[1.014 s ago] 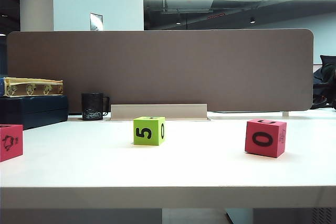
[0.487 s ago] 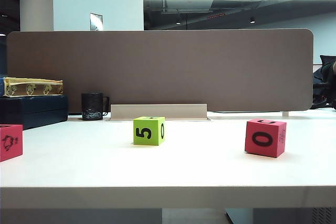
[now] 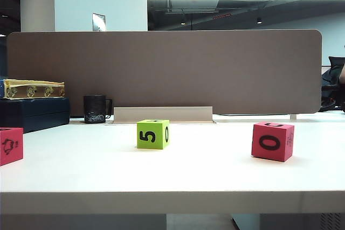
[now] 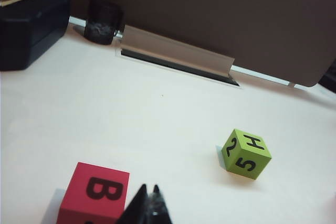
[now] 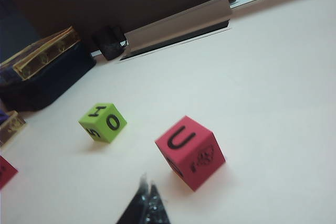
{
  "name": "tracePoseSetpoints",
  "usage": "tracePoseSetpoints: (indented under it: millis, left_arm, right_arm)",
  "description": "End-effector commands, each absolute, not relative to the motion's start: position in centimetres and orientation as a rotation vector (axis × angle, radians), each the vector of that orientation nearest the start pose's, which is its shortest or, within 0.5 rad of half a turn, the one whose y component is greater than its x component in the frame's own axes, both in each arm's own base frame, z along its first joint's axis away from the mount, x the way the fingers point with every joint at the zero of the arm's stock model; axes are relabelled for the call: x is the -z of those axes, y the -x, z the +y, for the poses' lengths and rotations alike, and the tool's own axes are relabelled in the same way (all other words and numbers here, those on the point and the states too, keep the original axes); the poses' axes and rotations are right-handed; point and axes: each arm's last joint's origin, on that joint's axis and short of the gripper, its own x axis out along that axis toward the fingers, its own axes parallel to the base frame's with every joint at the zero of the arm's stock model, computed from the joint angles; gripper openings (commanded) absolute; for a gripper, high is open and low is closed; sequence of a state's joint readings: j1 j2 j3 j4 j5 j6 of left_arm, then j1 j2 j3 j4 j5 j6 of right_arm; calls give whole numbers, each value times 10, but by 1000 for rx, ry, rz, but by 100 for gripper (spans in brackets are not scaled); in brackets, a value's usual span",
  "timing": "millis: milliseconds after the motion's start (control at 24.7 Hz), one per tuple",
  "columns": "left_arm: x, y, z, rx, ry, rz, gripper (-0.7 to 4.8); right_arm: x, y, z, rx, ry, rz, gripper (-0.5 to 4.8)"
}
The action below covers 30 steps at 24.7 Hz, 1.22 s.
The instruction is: Select the appropriate blocks from the scattered letter blocks on the table and arrange them in a row to spell out "THU".
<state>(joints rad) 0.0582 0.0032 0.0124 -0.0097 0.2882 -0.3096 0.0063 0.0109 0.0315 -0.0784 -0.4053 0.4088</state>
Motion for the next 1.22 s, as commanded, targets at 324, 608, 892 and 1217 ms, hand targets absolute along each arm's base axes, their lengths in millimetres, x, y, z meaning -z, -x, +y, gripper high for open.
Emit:
tracePoseSetpoints:
  millis: [324, 608, 892, 1217]
  left_arm:
    - [-232, -76, -4, 247, 297, -57, -5]
    - [-277, -79, -4, 222, 302, 130, -5]
    - [-304, -100, -3, 234, 230, 297, -6]
    - [-286, -140, -3, 311, 242, 530, -5]
  right_arm:
    - [-255, -70, 11, -383, -366, -48, -5]
    - [-319, -85, 12, -401, -274, 149, -5]
    - [-380, -117, 20, -571, -246, 380, -5]
    - [-402, -150, 75, -764, -94, 634, -5]
